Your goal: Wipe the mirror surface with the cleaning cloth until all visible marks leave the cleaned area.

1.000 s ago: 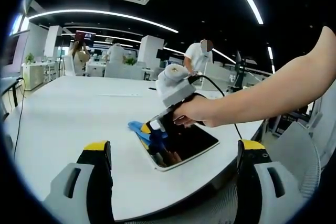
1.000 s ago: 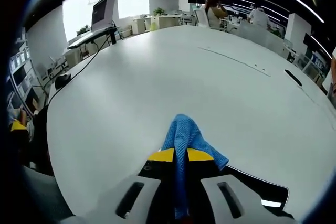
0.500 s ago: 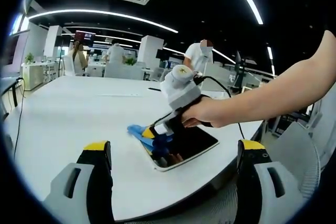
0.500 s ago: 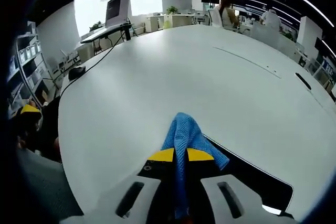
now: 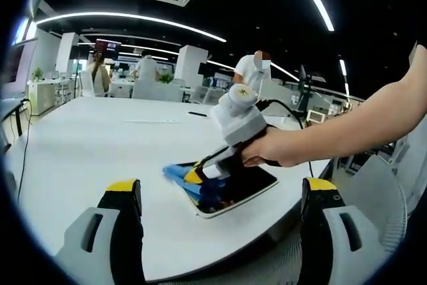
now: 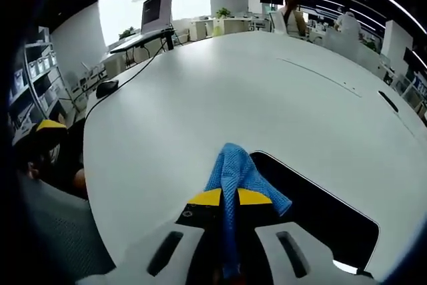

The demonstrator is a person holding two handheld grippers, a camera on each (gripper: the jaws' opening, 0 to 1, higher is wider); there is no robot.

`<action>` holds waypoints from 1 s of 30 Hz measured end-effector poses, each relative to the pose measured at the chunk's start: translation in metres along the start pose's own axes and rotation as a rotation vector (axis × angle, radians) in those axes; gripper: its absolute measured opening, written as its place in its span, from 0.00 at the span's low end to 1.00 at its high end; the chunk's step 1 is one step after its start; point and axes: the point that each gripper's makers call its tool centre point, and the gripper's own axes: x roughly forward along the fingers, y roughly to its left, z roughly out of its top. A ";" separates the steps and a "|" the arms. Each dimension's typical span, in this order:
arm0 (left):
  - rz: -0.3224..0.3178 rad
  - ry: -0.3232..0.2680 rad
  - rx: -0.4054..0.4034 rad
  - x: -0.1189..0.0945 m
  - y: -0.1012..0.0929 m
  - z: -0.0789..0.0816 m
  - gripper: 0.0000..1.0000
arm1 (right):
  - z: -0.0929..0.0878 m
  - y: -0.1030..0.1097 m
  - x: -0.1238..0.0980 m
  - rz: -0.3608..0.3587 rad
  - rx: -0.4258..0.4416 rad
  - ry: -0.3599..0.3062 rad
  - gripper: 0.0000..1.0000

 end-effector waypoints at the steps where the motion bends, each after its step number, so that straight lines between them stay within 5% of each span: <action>1: 0.000 0.000 0.000 0.000 0.000 0.000 0.99 | -0.001 0.001 0.000 0.002 -0.002 0.000 0.01; 18: 0.002 0.002 -0.002 0.000 0.001 -0.001 0.99 | -0.004 0.006 -0.002 0.025 0.015 0.004 0.01; 30: 0.002 0.003 -0.001 0.000 0.001 -0.001 0.99 | -0.006 0.007 -0.005 0.007 -0.095 0.012 0.01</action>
